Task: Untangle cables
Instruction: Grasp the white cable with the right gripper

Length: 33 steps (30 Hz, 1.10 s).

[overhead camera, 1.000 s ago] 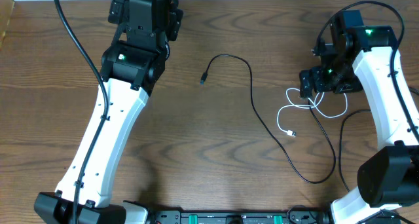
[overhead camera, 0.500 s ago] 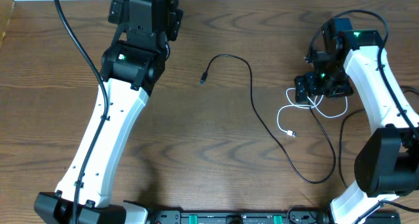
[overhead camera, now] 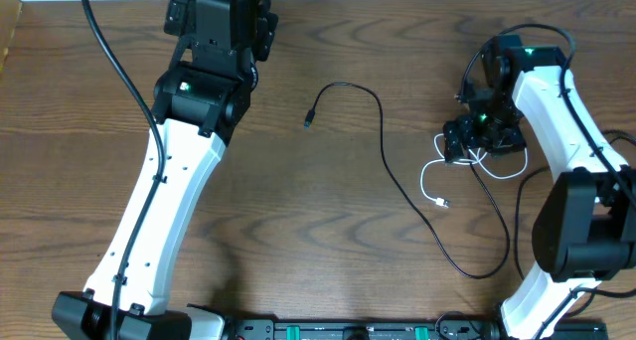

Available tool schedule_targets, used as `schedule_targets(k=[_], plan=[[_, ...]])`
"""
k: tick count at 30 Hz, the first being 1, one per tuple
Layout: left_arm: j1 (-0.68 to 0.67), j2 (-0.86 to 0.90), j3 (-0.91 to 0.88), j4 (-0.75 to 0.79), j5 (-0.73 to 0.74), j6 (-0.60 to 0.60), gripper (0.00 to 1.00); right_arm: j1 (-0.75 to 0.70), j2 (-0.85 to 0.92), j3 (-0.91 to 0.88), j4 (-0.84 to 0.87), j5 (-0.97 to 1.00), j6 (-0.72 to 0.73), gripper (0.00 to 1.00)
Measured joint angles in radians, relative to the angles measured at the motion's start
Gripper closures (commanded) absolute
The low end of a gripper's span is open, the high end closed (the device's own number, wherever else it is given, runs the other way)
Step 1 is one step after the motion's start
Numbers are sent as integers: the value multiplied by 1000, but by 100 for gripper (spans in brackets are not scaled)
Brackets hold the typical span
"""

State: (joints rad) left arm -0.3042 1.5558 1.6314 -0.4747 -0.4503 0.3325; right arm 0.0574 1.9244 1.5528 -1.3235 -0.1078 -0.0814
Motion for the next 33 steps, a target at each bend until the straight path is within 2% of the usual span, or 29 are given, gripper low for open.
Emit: schedule_targets(k=[4, 14, 15, 16, 17, 18, 20, 33], plan=[[0, 0, 0, 0, 0, 0, 2, 0, 11, -3, 4, -2, 0, 20], [0, 0, 0, 0, 0, 0, 2, 0, 55, -4, 6, -5, 0, 21], [0, 0, 0, 0, 0, 0, 2, 0, 63, -4, 8, -5, 0, 25], [0, 0, 0, 1, 0, 0, 2, 0, 68, -4, 8, -5, 0, 30], [0, 0, 0, 2, 0, 0, 2, 2, 72, -5, 9, -5, -2, 42], [0, 0, 0, 2, 0, 0, 2, 2, 74, -5, 13, -6, -2, 67], [0, 0, 0, 3, 0, 0, 2, 5, 74, -6, 22, -7, 5, 99], [0, -10, 0, 3, 0, 0, 2, 25, 74, -6, 155, -55, 49, 99]])
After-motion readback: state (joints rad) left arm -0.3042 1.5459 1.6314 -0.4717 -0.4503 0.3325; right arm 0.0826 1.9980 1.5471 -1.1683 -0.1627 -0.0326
